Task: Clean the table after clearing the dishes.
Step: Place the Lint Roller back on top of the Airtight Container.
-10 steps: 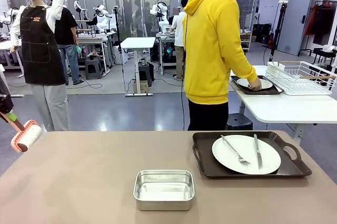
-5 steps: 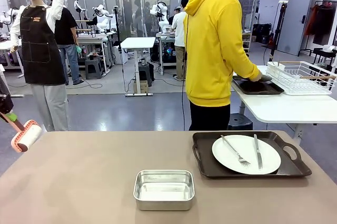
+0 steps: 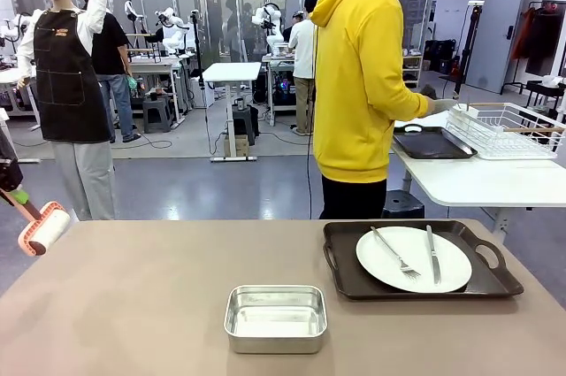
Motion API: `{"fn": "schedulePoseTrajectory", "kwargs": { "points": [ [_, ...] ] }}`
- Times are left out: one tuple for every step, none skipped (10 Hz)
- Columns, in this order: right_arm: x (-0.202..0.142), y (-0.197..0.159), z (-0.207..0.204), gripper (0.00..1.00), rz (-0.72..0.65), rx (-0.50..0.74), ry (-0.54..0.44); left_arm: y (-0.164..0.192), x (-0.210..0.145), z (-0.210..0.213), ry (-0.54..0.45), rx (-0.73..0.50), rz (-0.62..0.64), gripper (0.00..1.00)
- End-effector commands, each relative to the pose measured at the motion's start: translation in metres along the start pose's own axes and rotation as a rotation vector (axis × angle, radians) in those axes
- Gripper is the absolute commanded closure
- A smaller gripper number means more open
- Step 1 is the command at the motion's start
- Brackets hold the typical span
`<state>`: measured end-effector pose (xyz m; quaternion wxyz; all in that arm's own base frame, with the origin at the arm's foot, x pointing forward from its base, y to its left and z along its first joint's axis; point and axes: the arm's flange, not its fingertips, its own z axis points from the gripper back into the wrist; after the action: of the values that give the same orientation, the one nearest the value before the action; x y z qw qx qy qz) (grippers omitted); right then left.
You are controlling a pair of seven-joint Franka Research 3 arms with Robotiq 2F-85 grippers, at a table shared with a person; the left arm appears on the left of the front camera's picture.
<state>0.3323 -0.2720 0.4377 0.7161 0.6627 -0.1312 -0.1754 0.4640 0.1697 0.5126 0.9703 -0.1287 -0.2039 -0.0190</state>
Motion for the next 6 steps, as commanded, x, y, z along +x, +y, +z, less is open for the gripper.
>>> {"fn": "schedulePoseTrajectory", "kwargs": {
  "points": [
    [-0.003,0.001,0.001,0.0,0.005,0.01,0.005,-0.052,0.032,0.024,-0.087,0.03,-0.326,0.79],
    [-0.003,0.001,0.001,0.0,0.005,0.01,0.005,-0.099,0.047,0.024,-0.043,0.013,-0.518,0.79],
    [-0.003,0.001,0.001,0.0,0.005,0.01,0.005,-0.151,0.057,0.019,-0.015,-0.017,-0.712,0.79],
    [-0.003,0.001,0.001,0.0,0.005,0.01,0.005,-0.199,0.063,0.012,0.023,-0.052,-0.879,0.79],
    [-0.003,0.001,0.001,0.0,0.005,0.01,0.005,-0.251,0.062,-0.004,0.125,-0.054,-1.036,0.79],
    [-0.003,0.001,0.001,0.0,0.005,0.01,0.005,-0.297,0.058,-0.014,0.145,-0.083,-1.167,0.79]
  ]
}}
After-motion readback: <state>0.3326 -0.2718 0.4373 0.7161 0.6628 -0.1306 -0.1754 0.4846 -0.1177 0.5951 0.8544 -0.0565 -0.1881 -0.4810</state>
